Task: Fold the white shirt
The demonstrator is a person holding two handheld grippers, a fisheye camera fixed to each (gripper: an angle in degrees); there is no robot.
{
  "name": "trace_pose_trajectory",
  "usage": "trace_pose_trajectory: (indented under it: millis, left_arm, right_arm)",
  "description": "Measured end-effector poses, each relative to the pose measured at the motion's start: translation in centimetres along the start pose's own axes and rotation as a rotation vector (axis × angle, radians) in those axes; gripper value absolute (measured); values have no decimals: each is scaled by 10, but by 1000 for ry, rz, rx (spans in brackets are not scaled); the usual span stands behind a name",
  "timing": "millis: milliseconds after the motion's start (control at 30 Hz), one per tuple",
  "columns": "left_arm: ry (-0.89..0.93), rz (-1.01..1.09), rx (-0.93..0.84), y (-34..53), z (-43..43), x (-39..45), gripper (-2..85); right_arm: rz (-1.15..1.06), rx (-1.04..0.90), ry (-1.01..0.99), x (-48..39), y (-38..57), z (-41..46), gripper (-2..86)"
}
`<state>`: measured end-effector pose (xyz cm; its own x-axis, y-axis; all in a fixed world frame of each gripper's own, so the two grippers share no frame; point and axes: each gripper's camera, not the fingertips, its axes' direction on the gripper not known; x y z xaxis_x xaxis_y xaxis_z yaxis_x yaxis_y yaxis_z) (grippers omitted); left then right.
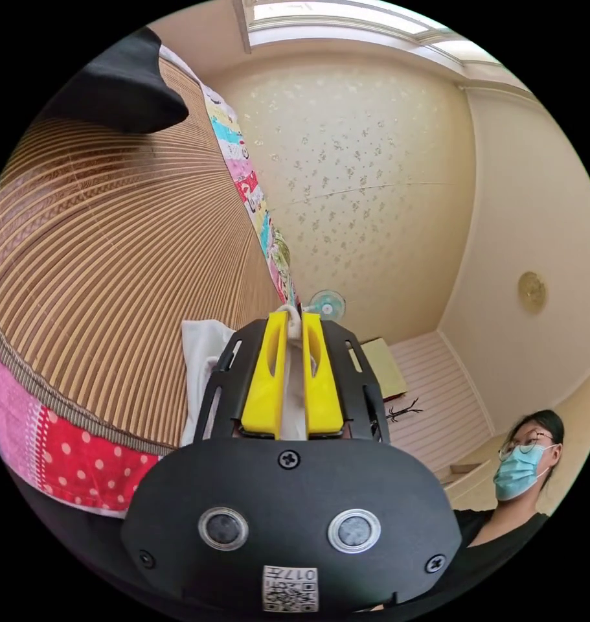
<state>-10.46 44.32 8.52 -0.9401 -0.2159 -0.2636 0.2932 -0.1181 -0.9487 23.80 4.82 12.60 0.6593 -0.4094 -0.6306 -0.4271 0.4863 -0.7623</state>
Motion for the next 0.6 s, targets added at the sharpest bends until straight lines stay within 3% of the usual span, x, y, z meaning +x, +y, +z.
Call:
trace_pose_trajectory:
  millis: [167, 300, 600]
  left_arm:
    - [3, 11, 127, 6, 6, -13, 116]
    - [-123, 98, 20, 10, 30, 1, 114]
    - [-548, 397, -228, 9, 155, 50, 111]
  right_arm:
    - [-17, 49, 32, -9, 18, 34, 92]
    - [-80, 78, 43, -18, 30, 42, 93]
    - [-182, -157, 70, -45, 32, 147, 89]
